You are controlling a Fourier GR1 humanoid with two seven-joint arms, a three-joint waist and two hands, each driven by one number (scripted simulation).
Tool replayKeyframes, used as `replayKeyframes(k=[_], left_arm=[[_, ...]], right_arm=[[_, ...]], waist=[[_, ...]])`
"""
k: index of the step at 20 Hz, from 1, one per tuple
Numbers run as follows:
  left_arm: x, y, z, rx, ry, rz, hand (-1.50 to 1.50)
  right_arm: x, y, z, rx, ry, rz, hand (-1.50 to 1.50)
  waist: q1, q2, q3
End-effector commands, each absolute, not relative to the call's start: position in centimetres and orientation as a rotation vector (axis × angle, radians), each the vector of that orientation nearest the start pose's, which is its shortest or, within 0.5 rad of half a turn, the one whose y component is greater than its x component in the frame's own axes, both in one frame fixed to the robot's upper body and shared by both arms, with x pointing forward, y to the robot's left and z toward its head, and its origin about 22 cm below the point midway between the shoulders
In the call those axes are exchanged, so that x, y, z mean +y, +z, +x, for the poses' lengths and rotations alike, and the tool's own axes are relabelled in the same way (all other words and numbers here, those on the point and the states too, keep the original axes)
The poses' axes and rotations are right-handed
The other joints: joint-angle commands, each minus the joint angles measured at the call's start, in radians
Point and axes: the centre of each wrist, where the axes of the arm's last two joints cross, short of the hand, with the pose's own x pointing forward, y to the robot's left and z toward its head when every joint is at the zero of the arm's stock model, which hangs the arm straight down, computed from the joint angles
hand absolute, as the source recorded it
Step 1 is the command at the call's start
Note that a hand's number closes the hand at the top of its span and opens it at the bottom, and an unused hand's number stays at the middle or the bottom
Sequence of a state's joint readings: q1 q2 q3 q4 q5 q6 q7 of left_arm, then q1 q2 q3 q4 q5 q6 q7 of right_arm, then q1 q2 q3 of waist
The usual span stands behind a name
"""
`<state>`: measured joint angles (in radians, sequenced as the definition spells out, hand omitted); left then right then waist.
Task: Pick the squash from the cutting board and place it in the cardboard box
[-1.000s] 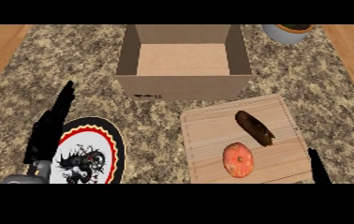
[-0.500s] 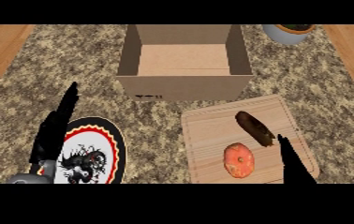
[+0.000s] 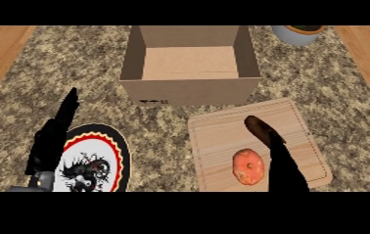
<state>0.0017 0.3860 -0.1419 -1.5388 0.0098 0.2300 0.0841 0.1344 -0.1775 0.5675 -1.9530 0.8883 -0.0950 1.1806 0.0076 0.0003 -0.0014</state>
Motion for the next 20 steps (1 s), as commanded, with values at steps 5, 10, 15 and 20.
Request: replayKeyframes(k=[5, 10, 15, 20], left_arm=[[30.2, 1.4, 24.2, -1.463, -0.201, 0.392, 0.0], [28.0, 0.5, 23.7, -1.431, -0.195, 0.392, 0.0], [28.6, 1.7, 23.6, -1.439, -0.202, 0.393, 0.0], [28.2, 1.3, 25.1, -1.443, -0.212, 0.375, 0.0]], right_arm=[[-14.7, 5.4, 16.4, -0.658, 0.477, -0.844, -1.5], [-11.6, 6.4, 17.7, -0.656, 0.47, -0.844, -1.5], [-12.7, 3.5, 18.2, -0.653, 0.466, -0.854, -1.5], [-13.2, 2.9, 20.4, -0.678, 0.446, -0.848, -1.5]], waist=[[-0.012, -0.001, 0.001], [-0.009, -0.002, 0.001], [-0.007, -0.001, 0.002], [-0.008, 0.001, 0.001]])
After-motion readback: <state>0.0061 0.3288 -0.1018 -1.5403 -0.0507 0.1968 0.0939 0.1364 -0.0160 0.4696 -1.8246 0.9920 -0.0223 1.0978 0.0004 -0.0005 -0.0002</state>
